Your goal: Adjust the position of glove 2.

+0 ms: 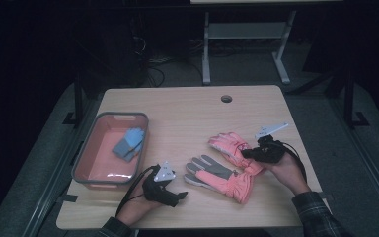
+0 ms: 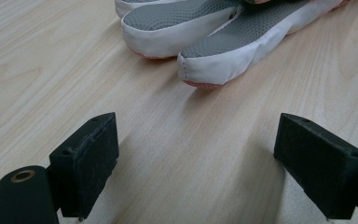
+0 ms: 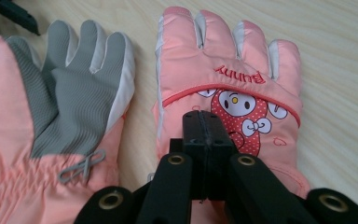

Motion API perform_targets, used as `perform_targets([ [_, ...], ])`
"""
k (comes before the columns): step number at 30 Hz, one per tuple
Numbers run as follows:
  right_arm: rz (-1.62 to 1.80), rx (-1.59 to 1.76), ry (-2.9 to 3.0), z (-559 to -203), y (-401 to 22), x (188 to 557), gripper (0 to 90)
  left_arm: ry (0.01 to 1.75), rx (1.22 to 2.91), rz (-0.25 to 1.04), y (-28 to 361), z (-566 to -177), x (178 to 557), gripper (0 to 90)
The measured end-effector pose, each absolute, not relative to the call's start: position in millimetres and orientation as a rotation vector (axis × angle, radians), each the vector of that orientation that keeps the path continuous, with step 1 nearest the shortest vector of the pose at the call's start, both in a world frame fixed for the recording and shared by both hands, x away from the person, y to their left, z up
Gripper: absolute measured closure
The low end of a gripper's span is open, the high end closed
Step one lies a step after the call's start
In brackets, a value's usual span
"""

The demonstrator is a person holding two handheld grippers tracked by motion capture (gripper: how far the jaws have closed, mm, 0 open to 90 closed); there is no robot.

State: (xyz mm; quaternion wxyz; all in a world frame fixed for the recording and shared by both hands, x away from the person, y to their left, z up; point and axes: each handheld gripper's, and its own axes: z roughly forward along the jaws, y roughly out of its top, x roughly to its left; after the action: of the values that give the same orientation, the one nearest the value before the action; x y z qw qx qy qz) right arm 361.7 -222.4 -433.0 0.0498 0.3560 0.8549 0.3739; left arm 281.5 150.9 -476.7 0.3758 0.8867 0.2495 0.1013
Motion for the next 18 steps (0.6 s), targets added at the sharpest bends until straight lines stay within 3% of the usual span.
perform_targets([
  [3,1.167,1.085,2.591,-430.7,-226.1,361.5,80.6,0.639,2.268,0.259,150.9,-476.7,281.5,13.0],
  [4,1.209,1.085,2.575,-427.6,-229.3,364.7,69.8,0.639,2.269,0.259,150.9,-476.7,281.5,13.0],
  [7,1.252,1.091,2.567,-426.1,-229.7,369.2,62.6,0.639,2.269,0.259,150.9,-476.7,281.5,13.0],
  [11,1.184,1.069,2.629,-431.5,-223.0,374.4,59.1,0.639,2.269,0.259,150.9,-476.7,281.5,13.0],
  [18,1.058,1.049,2.676,-443.3,-211.7,379.9,61.0,0.639,2.268,0.259,150.9,-476.7,281.5,13.0],
])
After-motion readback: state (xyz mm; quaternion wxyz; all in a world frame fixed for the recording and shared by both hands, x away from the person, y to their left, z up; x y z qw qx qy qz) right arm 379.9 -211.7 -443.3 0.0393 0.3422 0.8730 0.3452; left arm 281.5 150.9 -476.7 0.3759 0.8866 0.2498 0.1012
